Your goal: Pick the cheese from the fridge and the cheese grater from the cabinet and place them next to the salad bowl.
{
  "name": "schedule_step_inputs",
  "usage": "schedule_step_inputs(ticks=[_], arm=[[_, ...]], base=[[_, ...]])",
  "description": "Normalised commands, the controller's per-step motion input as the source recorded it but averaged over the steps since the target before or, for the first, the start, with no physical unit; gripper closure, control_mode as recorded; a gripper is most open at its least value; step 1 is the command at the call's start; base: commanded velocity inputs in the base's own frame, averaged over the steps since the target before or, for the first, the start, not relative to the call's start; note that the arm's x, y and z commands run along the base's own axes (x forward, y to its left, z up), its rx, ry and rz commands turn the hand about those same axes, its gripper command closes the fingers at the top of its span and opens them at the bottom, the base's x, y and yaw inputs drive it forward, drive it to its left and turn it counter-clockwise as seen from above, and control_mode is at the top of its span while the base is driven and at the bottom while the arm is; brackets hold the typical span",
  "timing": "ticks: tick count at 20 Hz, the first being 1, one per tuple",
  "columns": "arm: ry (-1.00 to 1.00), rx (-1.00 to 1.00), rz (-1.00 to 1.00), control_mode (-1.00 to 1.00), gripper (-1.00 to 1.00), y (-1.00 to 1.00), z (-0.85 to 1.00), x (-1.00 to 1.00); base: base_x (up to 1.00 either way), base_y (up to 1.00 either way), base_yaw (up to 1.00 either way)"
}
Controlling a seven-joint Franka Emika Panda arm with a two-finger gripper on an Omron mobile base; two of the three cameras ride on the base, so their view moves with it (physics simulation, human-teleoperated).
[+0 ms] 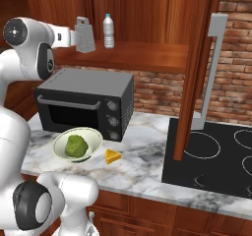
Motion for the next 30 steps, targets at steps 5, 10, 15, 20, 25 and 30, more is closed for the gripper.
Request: schedule_step_inputs(ticks=[5, 10, 15, 20, 25, 30], arm=[[0.01, 0.0, 0.0, -1.0, -1.0, 0.06, 0.06, 0.27], [0.02, 0.0, 0.0, -1.0, -1.0, 0.01, 0.0, 0.31], [0.02, 0.0, 0.0, -1.0, -1.0, 0.03, 0.0, 0.39], [0.01, 0.0, 0.0, -1.0, -1.0, 0.04, 0.0, 0.36], [0.04, 0.0, 0.0, -1.0, -1.0, 0.0, 0.0, 0.25], [0.07, 0.0, 0.0, -1.0, -1.0, 0.0, -0.07, 0.33]], base=[[0.0, 0.0, 0.0], [0.0, 0.0, 0.0], [0.0, 0.0, 0.0], [0.0, 0.0, 0.0], [0.0, 0.0, 0.0], [0.0, 0.0, 0.0]])
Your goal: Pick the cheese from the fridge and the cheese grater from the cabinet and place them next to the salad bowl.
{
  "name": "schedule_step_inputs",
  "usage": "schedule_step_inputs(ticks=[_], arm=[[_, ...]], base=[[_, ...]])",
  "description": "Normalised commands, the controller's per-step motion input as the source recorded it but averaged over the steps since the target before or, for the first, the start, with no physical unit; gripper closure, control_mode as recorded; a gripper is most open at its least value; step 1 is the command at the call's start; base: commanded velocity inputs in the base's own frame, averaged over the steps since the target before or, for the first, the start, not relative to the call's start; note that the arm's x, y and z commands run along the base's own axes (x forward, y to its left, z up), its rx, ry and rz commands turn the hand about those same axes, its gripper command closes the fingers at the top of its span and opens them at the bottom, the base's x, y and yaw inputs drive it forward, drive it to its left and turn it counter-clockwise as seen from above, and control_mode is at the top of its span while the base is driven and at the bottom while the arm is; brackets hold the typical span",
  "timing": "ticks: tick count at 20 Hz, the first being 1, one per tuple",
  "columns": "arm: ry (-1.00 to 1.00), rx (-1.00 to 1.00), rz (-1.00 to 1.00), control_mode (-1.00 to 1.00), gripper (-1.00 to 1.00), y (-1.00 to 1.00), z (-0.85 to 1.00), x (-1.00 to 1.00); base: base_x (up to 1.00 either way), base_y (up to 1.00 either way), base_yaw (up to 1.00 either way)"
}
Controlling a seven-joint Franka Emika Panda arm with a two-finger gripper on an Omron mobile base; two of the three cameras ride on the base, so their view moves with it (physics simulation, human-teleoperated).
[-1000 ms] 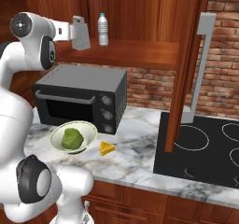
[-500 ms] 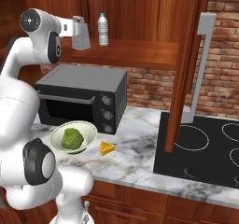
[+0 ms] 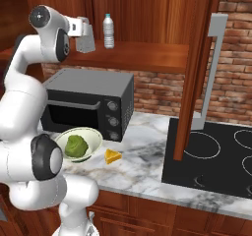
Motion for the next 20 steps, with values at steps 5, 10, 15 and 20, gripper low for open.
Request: schedule_step_inputs(ticks=[5, 10, 15, 20], arm=[[0.02, 0.0, 0.0, -1.0, -1.0, 0.0, -0.04, 0.29], [0.0, 0.0, 0.0, -1.0, -1.0, 0.0, -0.01, 0.26], [0.0, 0.0, 0.0, -1.0, -1.0, 0.03, 0.0, 0.24], [0.0, 0.0, -0.06, -1.0, -1.0, 0.27, 0.0, 0.21]], base=[[0.0, 0.0, 0.0], [0.0, 0.0, 0.0], [0.0, 0.0, 0.0], [0.0, 0.0, 0.0]])
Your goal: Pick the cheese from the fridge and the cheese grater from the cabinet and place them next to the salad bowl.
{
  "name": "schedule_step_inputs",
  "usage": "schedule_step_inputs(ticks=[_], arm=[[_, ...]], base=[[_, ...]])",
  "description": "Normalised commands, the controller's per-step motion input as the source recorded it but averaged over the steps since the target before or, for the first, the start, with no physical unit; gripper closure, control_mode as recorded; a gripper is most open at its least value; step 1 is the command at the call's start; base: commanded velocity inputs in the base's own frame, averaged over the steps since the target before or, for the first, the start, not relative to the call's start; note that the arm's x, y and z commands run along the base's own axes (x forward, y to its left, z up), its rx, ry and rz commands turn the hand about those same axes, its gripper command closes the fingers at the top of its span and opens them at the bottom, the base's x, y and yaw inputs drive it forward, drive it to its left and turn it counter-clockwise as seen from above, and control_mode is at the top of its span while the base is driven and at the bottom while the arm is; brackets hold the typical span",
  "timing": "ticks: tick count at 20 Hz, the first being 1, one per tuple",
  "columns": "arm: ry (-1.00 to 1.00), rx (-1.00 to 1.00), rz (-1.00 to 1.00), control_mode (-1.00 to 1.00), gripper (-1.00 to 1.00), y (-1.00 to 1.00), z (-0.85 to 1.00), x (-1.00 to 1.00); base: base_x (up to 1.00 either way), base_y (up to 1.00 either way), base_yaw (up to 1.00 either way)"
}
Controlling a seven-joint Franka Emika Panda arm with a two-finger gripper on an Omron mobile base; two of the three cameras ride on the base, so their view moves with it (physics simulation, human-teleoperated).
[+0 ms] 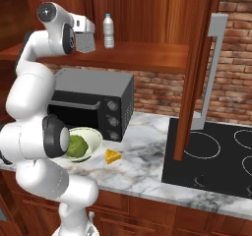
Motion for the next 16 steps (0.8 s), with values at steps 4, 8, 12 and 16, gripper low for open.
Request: schedule_step_inputs(ticks=[4, 8, 12, 16], arm=[[0.0, 0.0, -0.12, -1.0, -1.0, 0.06, 0.0, 0.05], [0.0, 0.0, -0.19, -1.0, -1.0, 0.0, 0.0, 0.0], [0.0, 0.0, -0.15, -1.0, -1.0, 0.02, 0.0, 0.0], [0.0, 0.0, -0.1, -1.0, -1.0, 0.09, 0.0, 0.0]], base=[[0.0, 0.0, 0.0], [0.0, 0.0, 0.0], [0.0, 0.0, 0.0], [0.0, 0.0, 0.0]])
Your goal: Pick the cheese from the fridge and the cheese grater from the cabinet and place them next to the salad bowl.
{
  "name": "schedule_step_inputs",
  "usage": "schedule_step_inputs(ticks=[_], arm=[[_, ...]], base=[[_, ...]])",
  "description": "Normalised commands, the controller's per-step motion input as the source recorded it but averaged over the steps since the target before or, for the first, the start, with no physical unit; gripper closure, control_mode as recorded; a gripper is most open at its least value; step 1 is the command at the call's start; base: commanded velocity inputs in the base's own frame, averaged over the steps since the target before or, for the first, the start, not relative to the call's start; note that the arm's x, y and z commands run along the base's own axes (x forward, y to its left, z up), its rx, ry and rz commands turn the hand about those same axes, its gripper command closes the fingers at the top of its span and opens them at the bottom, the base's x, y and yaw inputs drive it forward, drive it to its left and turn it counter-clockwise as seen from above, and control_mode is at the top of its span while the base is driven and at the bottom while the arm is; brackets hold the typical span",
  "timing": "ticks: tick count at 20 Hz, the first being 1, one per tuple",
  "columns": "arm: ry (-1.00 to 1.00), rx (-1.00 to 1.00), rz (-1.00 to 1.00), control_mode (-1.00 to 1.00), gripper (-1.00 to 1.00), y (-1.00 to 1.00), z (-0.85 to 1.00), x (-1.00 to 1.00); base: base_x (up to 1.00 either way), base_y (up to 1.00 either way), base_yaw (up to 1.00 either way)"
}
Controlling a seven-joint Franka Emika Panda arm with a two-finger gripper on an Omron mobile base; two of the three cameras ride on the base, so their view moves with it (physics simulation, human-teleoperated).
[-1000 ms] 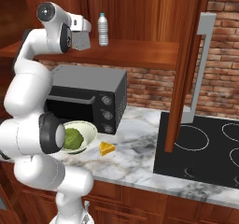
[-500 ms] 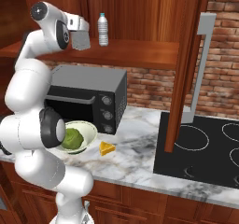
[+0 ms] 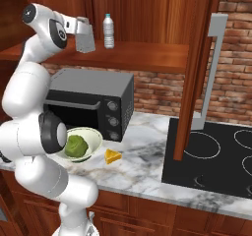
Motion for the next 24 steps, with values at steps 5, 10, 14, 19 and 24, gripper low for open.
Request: schedule_step_inputs(ticks=[5, 10, 14, 19, 24], arm=[[0.0, 0.0, -0.08, -1.0, -1.0, 0.11, 0.0, 0.0], [0.0, 0.0, -0.07, -1.0, -1.0, 0.19, 0.0, 0.01], [0.0, 0.0, -0.06, -1.0, -1.0, 0.19, 0.0, 0.04], [0.0, 0.0, -0.06, -1.0, -1.0, 0.02, 0.0, 0.05], [0.0, 0.0, -0.05, -1.0, -1.0, 0.0, 0.0, 0.01]], base=[[0.0, 0.0, 0.0], [0.0, 0.0, 0.0], [0.0, 0.0, 0.0], [0.0, 0.0, 0.0], [0.0, 0.0, 0.0]])
